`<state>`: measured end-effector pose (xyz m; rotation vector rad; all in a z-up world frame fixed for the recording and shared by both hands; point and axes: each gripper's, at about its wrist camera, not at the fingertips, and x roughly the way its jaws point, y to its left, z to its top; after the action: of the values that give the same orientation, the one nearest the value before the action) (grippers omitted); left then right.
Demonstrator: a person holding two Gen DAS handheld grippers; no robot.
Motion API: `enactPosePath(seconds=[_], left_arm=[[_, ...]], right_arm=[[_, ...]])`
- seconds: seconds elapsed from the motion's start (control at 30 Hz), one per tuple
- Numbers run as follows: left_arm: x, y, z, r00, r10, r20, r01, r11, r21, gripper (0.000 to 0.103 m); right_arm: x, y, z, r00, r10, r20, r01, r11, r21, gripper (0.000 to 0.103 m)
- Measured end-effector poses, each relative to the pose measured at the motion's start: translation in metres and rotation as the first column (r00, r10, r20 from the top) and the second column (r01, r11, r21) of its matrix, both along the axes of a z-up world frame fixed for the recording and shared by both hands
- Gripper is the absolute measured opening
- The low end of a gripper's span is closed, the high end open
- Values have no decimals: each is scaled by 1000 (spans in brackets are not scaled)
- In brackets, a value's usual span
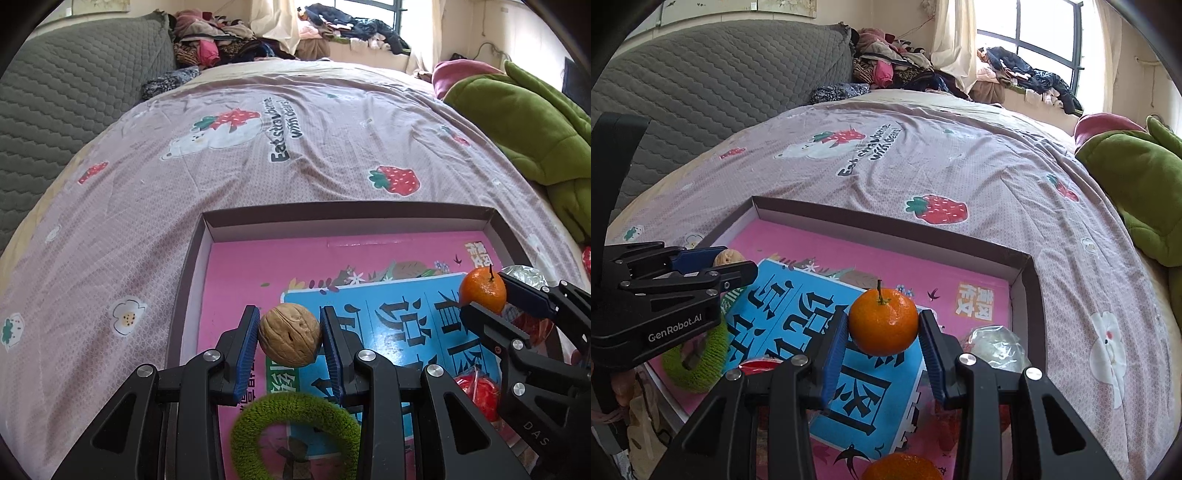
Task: Organize objects
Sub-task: 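Lower the walnut onto the book and open the left gripper while the right gripper releases the orange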
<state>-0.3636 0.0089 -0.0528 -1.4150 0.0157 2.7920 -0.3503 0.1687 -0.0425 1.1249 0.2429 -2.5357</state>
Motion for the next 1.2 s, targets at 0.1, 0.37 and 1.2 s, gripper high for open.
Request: enactPosePath(seconds=[0.1, 0.37, 1.2], left_arm=[[0, 1, -2, 1000, -2, 0, 2, 1000, 2, 35], [0, 1, -7, 1000, 2, 23, -1, 1000, -7, 35], [3, 3, -10, 999, -8, 52, 8, 1000, -4, 35]], right_arm=[[0, -1, 0, 1000, 2, -1, -2, 1000, 1, 40], [0, -1, 0, 1000, -8, -11, 9, 1000, 13, 40], [-11, -2, -2, 998, 16, 53, -18, 999, 31, 40]])
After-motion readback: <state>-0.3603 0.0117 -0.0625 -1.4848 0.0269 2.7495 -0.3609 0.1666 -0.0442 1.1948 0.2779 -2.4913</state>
